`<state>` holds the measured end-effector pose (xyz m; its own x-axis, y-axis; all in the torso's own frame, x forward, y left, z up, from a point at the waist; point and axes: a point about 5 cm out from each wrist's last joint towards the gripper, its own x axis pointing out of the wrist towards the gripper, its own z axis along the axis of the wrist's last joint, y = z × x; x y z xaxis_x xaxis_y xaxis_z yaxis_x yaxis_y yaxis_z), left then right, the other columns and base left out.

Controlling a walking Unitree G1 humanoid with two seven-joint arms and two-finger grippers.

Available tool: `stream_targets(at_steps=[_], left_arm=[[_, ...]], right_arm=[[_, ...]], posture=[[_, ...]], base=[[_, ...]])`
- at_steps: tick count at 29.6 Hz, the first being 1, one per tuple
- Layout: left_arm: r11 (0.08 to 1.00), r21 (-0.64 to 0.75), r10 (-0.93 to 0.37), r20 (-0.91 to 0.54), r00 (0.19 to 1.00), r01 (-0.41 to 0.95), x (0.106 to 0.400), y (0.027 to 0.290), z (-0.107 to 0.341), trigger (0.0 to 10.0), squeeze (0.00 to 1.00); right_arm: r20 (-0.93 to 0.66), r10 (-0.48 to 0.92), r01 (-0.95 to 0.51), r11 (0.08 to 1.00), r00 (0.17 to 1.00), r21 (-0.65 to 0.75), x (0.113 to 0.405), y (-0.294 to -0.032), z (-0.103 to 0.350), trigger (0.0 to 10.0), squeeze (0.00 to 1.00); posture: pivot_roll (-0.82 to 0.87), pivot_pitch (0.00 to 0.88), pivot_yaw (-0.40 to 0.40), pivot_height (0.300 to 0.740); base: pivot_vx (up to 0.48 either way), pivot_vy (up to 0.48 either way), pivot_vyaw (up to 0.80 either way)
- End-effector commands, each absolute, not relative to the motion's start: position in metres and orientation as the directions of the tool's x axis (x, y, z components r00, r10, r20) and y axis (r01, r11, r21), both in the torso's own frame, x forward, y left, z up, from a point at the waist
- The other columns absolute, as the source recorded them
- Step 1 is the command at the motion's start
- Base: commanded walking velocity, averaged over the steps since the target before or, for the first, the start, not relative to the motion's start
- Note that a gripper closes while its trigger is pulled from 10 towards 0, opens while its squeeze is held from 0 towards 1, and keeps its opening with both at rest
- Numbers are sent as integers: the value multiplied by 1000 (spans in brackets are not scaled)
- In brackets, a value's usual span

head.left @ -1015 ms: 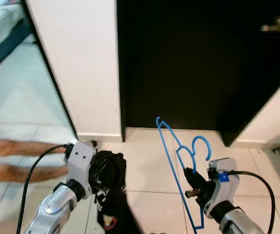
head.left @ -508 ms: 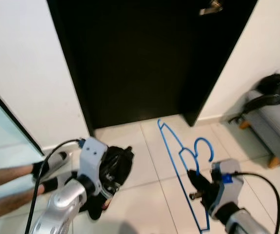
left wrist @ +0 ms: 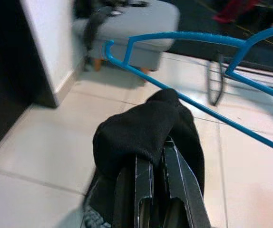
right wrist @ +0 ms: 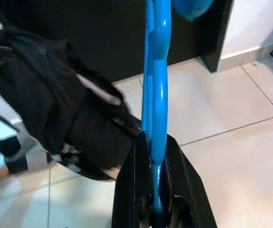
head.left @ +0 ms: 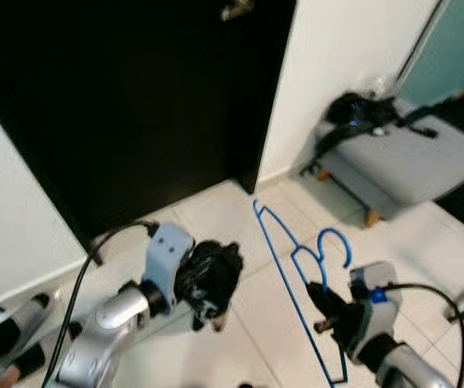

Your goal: Hang hanger

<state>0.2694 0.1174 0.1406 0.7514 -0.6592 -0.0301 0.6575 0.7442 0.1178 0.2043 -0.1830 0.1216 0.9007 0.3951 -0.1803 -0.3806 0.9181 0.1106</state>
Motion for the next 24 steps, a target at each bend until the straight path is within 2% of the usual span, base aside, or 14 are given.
stream_targets(at_steps=[1,11,15,19,20,24], left_arm=[[735,122,-668,-37,743,667,272,120,139,10000,0],[643,238,-756,48,653,728,292,107,174,10000,0],[562,395,-820,146,554,727,305,101,219,10000,0],[539,452,-836,185,516,711,308,103,239,10000,0],[511,521,-852,202,483,684,313,108,258,10000,0],[497,559,-858,202,472,664,315,112,267,10000,0]], right_arm=[[-185,407,-388,912,895,130,203,-185,122,10000,0],[-159,492,-474,870,856,138,207,-199,138,10000,0],[-146,537,-524,843,831,120,202,-234,162,10000,0],[-134,538,-525,842,832,121,198,-250,172,10000,0],[-103,560,-548,827,822,125,194,-260,185,10000,0],[-84,579,-568,813,811,130,190,-262,191,10000,0]], posture=[[-32,196,-5,740],[-42,191,-1,740],[-44,180,0,740],[-48,178,2,740],[-54,170,8,740],[-54,169,10,740]], base=[[0,0,-788],[0,0,-788],[0,0,-788],[0,0,-788],[0,0,-781],[0,0,-781]])
